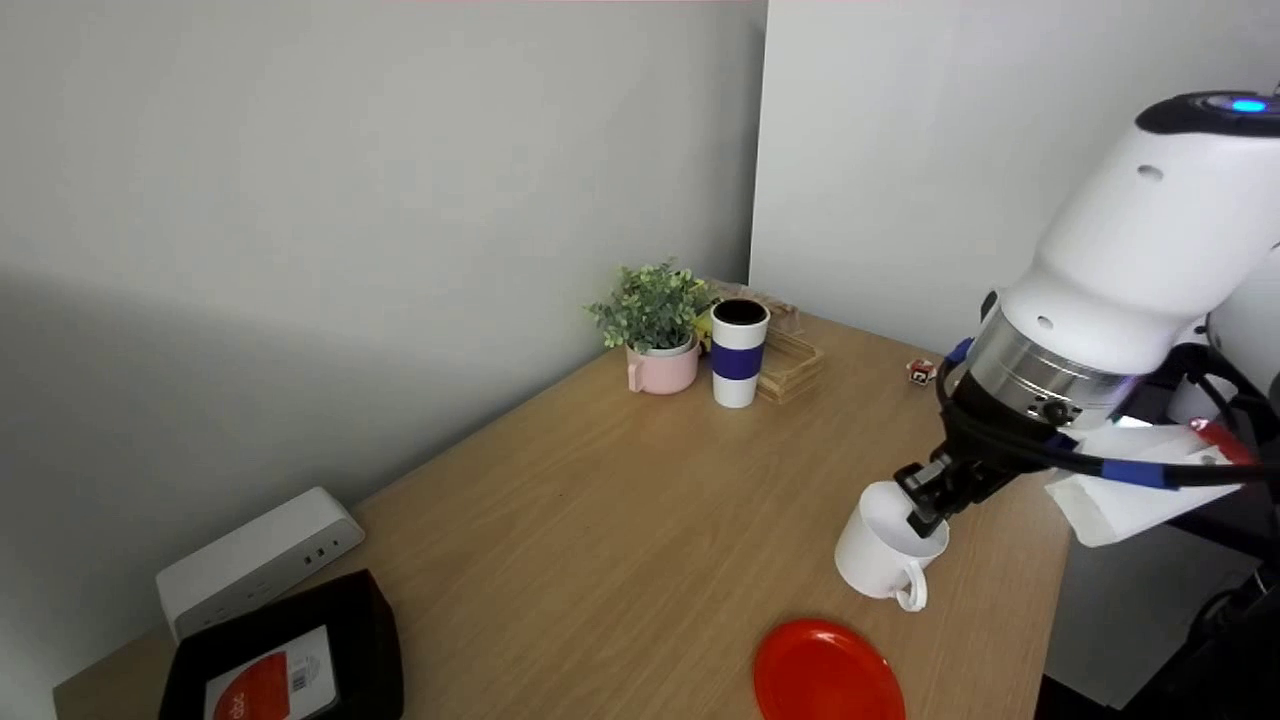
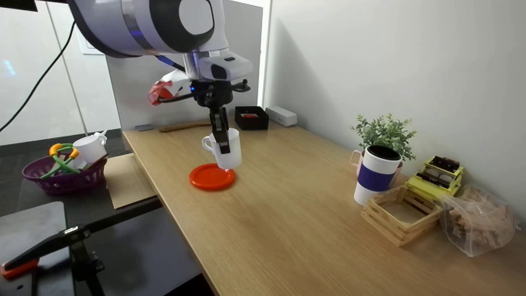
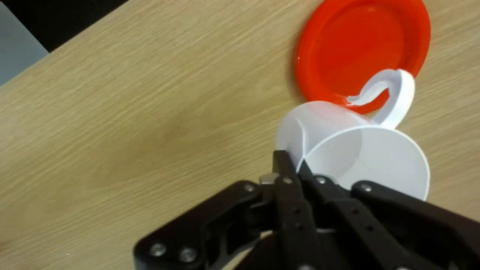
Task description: Take the cup from the plate and put it on the table
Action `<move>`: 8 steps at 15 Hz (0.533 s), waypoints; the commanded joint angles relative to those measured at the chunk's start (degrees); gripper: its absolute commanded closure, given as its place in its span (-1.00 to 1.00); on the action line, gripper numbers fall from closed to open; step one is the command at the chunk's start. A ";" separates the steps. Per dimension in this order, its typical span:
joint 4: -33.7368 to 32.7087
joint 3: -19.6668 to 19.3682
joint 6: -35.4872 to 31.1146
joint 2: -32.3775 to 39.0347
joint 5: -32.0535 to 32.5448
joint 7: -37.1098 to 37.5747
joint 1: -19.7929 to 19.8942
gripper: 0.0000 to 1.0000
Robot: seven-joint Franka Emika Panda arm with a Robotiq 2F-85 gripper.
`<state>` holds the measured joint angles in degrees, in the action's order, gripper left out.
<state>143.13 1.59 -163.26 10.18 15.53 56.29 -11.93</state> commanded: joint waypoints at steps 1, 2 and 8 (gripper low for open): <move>0.77 4.03 -6.75 3.95 -12.88 -15.47 5.80 0.99; 0.36 5.70 -7.03 5.19 -18.70 -20.30 7.22 0.99; -1.74 6.21 -4.29 8.16 -34.18 -27.90 7.54 0.99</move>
<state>142.63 7.73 -168.60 17.36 -14.55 30.00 -4.78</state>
